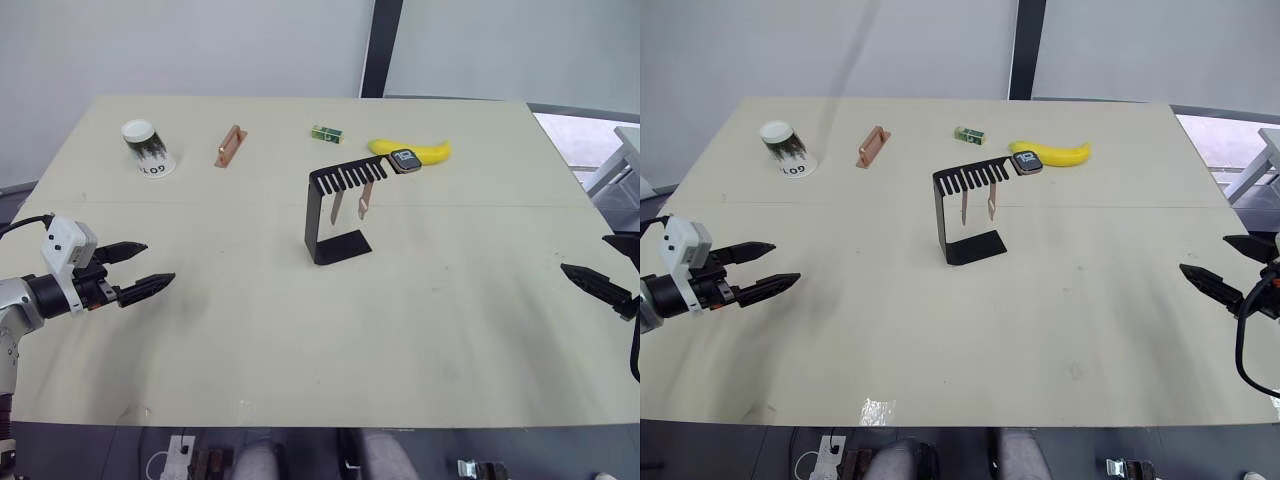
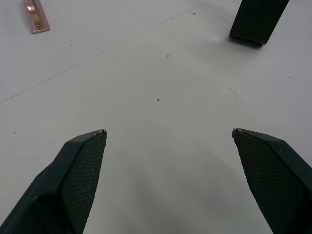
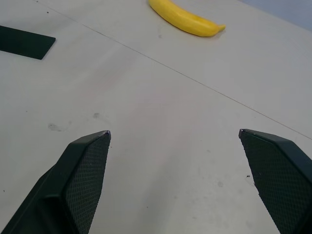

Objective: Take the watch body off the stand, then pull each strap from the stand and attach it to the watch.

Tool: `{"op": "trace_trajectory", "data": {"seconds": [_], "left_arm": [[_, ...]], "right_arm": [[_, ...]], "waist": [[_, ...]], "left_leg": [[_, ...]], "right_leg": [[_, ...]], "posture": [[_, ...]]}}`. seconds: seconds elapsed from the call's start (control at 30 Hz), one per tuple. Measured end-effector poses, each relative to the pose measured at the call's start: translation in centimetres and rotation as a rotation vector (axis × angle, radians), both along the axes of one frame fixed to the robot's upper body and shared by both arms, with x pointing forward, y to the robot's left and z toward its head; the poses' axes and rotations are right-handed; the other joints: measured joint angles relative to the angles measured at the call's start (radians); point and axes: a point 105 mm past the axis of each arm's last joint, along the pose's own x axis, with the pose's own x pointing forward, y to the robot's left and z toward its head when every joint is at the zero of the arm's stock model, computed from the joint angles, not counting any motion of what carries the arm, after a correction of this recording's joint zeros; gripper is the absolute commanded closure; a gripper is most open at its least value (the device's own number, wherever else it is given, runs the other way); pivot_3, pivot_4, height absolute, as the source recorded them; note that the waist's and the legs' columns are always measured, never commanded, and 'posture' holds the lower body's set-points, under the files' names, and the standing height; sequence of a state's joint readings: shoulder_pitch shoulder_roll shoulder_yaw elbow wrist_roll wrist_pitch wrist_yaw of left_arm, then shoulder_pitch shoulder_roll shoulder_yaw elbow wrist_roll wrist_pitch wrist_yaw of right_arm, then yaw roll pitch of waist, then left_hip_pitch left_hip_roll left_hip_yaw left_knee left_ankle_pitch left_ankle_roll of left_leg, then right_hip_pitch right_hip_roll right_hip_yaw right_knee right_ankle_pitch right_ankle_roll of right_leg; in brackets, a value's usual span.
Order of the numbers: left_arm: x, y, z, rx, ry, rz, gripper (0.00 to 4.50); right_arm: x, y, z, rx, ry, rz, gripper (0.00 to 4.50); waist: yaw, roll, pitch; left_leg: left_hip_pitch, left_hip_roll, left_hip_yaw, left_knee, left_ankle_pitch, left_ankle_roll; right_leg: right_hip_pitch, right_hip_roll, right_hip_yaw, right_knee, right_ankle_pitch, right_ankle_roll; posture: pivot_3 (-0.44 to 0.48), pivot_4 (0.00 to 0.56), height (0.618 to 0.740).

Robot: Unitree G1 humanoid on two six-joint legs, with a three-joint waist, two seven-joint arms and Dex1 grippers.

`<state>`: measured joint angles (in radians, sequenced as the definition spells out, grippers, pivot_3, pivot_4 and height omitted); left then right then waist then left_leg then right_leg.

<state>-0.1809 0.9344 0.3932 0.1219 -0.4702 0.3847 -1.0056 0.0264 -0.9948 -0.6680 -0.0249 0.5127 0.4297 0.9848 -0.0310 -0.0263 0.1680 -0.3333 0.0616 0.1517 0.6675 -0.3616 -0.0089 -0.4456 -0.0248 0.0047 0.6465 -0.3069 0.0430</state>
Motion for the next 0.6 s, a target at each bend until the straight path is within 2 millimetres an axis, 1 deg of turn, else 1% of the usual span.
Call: {"op": "trace_trajectory", "data": {"seconds": [0.07, 0.1, 0.23, 0.27, 0.37, 0.43, 0.53, 0.6], "left_arm": [[0.0, -0.1, 0.0, -0.004, 0.001, -0.001, 0.06], [0.0, -0.6, 0.0, -0.017, -0.006, -0.010, 0.06], [0.0, -2.4, -0.2, -0.057, 0.000, -0.062, 0.06], [0.0, -2.6, -0.2, -0.058, 0.003, -0.067, 0.06], [-0.1, -3.8, 0.4, -0.084, 0.014, -0.112, 0.06], [-0.2, -5.9, 1.5, -0.118, 0.011, -0.206, 0.06], [-0.3, -8.8, 3.5, -0.152, -0.037, -0.323, 0.06], [-0.5, -10.5, 4.2, -0.168, -0.049, -0.384, 0.06]], "right_arm": [[0.0, 0.0, 0.0, 0.001, -0.003, -0.002, 0.00], [0.1, 0.3, -0.3, 0.009, -0.016, -0.003, 0.00], [0.6, 2.3, -1.7, -0.006, -0.012, 0.015, 0.00], [0.6, 2.4, -1.7, -0.019, -0.015, 0.010, 0.00], [0.8, 3.1, -0.7, -0.048, -0.047, -0.021, 0.00], [0.8, 4.5, 0.3, -0.044, -0.083, -0.033, 0.00], [0.5, 7.7, 1.6, 0.017, -0.138, -0.007, 0.00], [0.4, 9.9, 2.1, 0.084, -0.157, 0.009, 0.00]], "waist": [[0.000, 0.000, 0.000], [0.000, 0.000, 0.000], [0.000, 0.000, 0.000], [0.000, 0.000, 0.000], [0.000, 0.000, 0.000], [0.001, 0.000, 0.000], [0.003, 0.000, 0.000], [0.000, 0.000, 0.000]], "left_leg": [[0.000, 0.000, 0.000, 0.000, 0.000, 0.000], [0.000, 0.000, 0.000, 0.000, 0.000, 0.000], [0.000, 0.000, 0.000, 0.001, 0.000, 0.000], [0.000, 0.000, 0.000, 0.001, 0.000, -0.001], [0.000, 0.000, 0.000, 0.001, 0.001, -0.001], [0.000, 0.000, -0.001, 0.002, 0.001, -0.001], [0.000, 0.000, -0.002, 0.002, 0.001, -0.002], [0.000, 0.000, -0.002, 0.002, 0.001, -0.002]], "right_leg": [[0.000, 0.000, 0.000, 0.000, 0.000, 0.000], [0.000, 0.000, 0.000, 0.000, 0.000, 0.000], [0.000, 0.000, 0.000, 0.002, 0.000, 0.000], [0.000, 0.000, 0.000, 0.002, 0.000, 0.000], [0.000, 0.000, 0.000, 0.003, 0.000, 0.000], [0.000, 0.000, 0.000, 0.003, 0.000, 0.000], [0.000, 0.000, 0.000, 0.005, 0.000, 0.000], [0.000, 0.000, 0.000, 0.006, 0.000, 0.000]], "posture": [[0.000, 0.150, 0.740], [0.000, 0.150, 0.740], [0.000, 0.150, 0.740], [0.000, 0.150, 0.740], [0.000, 0.150, 0.740], [0.000, 0.150, 0.740], [0.000, 0.150, 0.740], [0.000, 0.150, 0.740]]}}
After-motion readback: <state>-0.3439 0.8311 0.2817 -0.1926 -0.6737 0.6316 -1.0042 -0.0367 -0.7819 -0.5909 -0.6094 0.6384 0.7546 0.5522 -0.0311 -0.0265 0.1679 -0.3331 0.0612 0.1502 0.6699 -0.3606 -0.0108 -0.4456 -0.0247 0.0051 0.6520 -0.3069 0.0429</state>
